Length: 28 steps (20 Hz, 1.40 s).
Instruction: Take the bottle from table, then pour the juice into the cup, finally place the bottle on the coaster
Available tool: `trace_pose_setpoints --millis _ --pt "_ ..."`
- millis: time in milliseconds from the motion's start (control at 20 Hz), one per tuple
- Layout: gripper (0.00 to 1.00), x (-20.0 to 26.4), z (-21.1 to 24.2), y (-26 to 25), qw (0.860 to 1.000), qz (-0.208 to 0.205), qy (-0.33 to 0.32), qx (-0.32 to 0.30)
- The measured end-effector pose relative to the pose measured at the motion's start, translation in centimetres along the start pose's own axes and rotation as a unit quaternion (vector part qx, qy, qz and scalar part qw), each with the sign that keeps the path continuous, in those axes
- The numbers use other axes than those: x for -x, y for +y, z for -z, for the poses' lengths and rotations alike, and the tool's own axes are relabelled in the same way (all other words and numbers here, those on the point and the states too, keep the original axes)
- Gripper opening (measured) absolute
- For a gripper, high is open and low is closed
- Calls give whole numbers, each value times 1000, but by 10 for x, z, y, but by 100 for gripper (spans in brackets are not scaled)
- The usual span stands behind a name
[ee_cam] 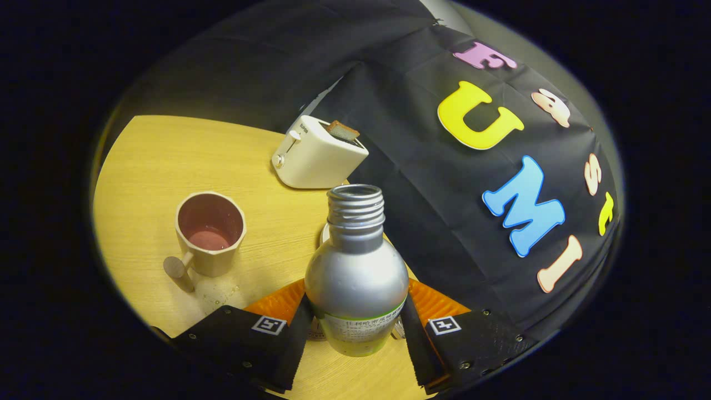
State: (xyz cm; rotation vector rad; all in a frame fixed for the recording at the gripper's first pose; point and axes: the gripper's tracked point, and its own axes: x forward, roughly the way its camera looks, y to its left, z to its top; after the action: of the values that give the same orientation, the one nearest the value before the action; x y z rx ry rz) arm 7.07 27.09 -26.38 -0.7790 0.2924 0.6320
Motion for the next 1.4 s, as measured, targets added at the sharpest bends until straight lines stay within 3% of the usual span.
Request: trace_pose_setpoints --millis 450,600,850,1100,1400 --pt "78 2 -2 -4 986 -32 -33 -159" --pt "78 4 0 -3 974 -49 -40 -216" --pt "78 5 3 -26 947 -41 -58 -314" --pt "78 0 5 -43 929 -42 -68 -362" --pt "78 -3 1 -44 922 -57 -84 -373"
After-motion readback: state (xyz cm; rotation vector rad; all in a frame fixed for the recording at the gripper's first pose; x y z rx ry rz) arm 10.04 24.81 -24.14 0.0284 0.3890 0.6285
